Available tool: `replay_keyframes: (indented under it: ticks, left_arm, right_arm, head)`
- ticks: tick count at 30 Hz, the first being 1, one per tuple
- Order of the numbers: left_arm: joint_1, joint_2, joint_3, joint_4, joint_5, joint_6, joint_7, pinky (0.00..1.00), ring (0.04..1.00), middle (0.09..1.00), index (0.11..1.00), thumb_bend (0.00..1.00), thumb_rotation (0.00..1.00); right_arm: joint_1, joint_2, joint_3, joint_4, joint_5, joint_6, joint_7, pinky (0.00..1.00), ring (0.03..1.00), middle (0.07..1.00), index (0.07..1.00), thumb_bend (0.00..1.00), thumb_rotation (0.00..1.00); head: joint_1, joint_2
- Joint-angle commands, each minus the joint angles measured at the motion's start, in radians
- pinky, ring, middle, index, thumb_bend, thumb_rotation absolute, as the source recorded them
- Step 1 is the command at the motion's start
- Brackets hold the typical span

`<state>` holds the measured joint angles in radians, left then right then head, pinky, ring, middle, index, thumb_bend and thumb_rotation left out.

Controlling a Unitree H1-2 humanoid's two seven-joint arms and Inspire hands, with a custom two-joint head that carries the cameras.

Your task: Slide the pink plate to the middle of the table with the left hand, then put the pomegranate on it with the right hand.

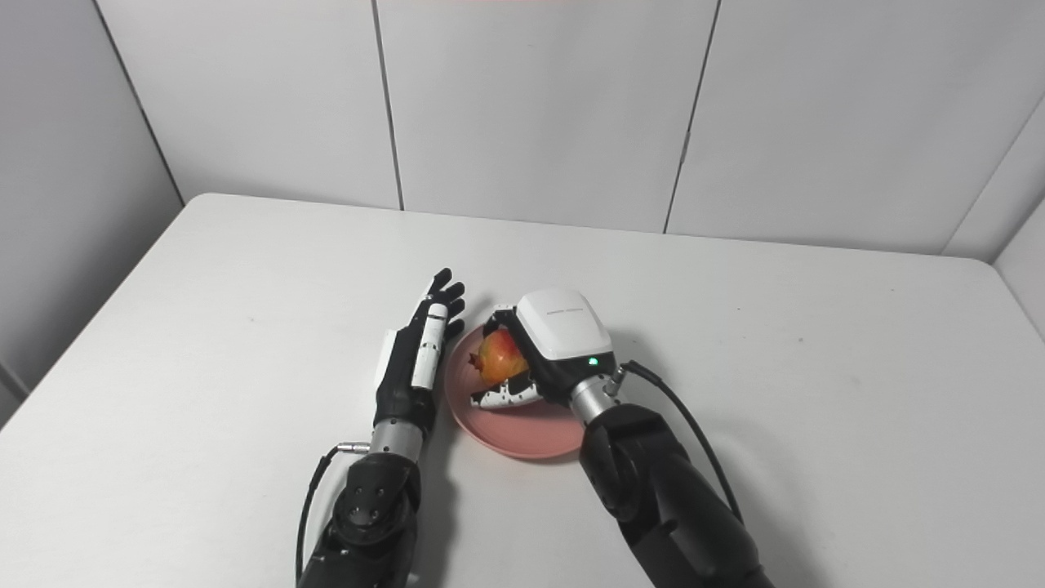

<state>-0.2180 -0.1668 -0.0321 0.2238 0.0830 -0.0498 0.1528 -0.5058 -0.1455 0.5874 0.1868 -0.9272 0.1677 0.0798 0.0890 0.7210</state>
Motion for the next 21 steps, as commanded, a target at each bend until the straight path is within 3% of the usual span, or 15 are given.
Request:
replay_keyframes:
  ticks: [1,3,7,9,18,21]
  left_arm:
    - [-0.032,-0.011,0.003,0.007,-0.011,0.002,0.0,0.89,0.917,0.918,0.911,0.4,1.0]
    - [-0.032,-0.01,0.003,0.008,-0.016,0.002,-0.002,0.89,0.916,0.918,0.911,0.41,1.0]
    - [-0.031,-0.008,0.002,0.003,-0.021,0.009,0.0,0.9,0.917,0.917,0.907,0.4,1.0]
    - [-0.029,-0.007,0.002,0.0,-0.02,0.013,0.0,0.9,0.915,0.916,0.905,0.4,1.0]
    - [-0.025,0.004,-0.007,-0.01,-0.015,0.022,-0.01,0.88,0.916,0.921,0.909,0.4,1.0]
    - [-0.026,0.006,-0.008,-0.006,-0.019,0.016,-0.013,0.88,0.915,0.92,0.91,0.4,1.0]
  right_arm:
    - [-0.024,-0.012,-0.012,-0.033,-0.014,-0.007,0.013,0.39,0.413,0.473,0.565,0.6,0.35]
    - [-0.022,-0.014,-0.017,-0.042,-0.013,-0.005,0.02,0.39,0.424,0.489,0.556,0.67,0.38]
    - [-0.014,-0.01,-0.033,-0.063,-0.014,0.015,0.048,0.54,0.597,0.65,0.683,0.81,0.47]
    - [-0.01,-0.006,-0.042,-0.074,-0.013,0.022,0.064,0.61,0.662,0.707,0.724,0.84,0.5]
    - [0.009,0.004,-0.081,-0.113,0.011,0.007,0.083,0.64,0.738,0.776,0.791,0.89,0.54]
    - [0.01,0.003,-0.088,-0.121,0.018,0.009,0.097,0.7,0.791,0.826,0.837,0.91,0.59]
  head:
    - [-0.001,0.0]
    - [-0.001,-0.001]
    - [-0.007,-0.003]
    - [-0.008,-0.004]
    - [-0.012,-0.004]
    - [-0.013,-0.005]
